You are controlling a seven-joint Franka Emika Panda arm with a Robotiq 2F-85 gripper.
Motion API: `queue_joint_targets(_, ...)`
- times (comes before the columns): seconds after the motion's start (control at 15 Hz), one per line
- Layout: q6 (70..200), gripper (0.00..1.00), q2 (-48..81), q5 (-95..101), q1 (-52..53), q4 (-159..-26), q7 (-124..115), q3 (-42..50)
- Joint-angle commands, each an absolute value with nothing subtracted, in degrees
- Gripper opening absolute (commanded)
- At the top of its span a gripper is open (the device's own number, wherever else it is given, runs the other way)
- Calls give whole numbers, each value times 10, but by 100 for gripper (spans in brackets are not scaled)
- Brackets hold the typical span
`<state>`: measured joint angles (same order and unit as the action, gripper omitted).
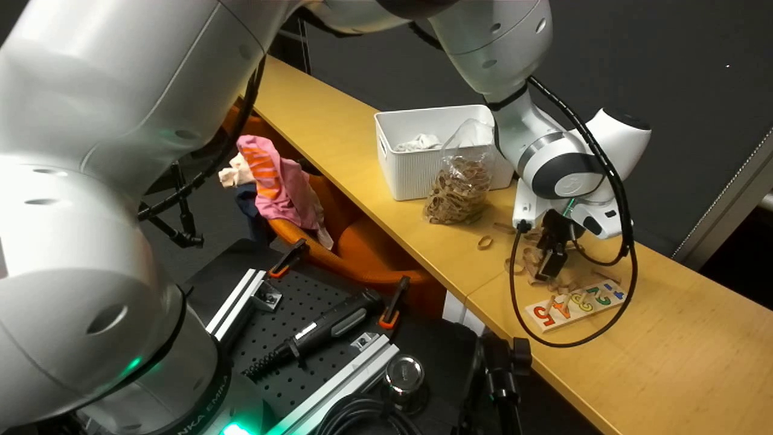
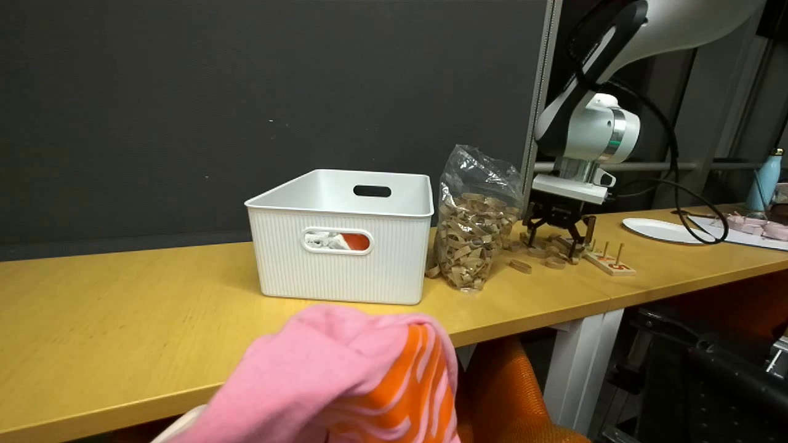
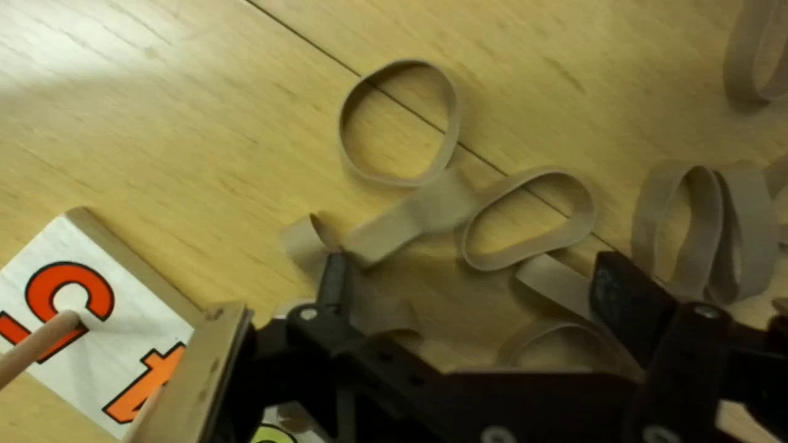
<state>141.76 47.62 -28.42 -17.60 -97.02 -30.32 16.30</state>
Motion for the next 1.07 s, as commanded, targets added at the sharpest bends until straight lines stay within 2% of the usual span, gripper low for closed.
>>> queue_joint_targets(0.0, 1413, 100, 474, -271, -183, -972, -305, 154)
queue_joint_targets(0.53, 1401, 100, 494, -271, -190, -953, -306, 152)
queue_joint_targets(0.6, 1401, 75, 493, -271, -190, -954, -306, 152)
queue_joint_targets(0.67, 1401, 74, 493, -271, -190, -955, -305, 152)
queue_joint_targets(1.0, 1406, 37, 485, -271, -187, -958, -305, 151)
